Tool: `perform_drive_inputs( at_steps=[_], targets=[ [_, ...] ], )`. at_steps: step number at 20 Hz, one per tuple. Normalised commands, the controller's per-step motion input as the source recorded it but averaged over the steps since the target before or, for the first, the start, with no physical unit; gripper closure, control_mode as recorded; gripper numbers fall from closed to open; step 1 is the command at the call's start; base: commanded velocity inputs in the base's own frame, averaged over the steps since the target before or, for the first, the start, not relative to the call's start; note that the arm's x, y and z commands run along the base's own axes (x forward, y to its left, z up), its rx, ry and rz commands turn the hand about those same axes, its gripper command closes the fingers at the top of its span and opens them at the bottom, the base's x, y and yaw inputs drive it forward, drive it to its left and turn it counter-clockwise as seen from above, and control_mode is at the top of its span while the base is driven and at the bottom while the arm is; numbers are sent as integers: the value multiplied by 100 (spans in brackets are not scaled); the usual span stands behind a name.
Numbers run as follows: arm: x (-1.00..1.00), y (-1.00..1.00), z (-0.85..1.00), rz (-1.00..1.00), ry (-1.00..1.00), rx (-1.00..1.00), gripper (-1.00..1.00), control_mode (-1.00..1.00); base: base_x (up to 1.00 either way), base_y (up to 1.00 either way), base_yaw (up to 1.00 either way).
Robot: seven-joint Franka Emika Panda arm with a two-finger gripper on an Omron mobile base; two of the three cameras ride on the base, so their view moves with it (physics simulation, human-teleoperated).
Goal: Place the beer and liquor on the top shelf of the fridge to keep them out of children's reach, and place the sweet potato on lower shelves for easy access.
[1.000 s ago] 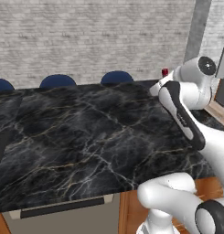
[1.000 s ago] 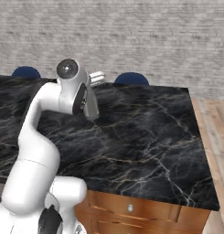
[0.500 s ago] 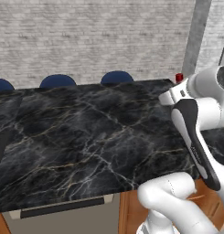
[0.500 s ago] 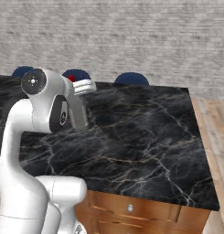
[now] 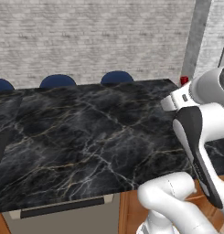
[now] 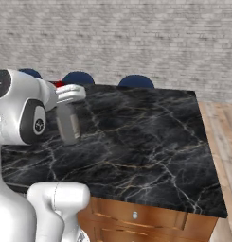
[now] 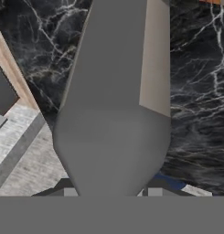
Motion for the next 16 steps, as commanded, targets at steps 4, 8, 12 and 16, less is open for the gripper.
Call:
perform_drive_inputs(
  at_steps=[4, 8, 12, 16],
  targets=[
    [-11, 38, 0, 0, 0, 0, 100, -100, 0, 0, 0],
    [-4, 11, 0, 1, 0, 0, 100, -100, 0, 0, 0],
    [-6, 2, 0, 1, 0, 0, 100, 100, -37, 1, 2],
    [0, 0, 0, 0, 0, 0, 100, 100, -95, -16, 0]
  ],
)
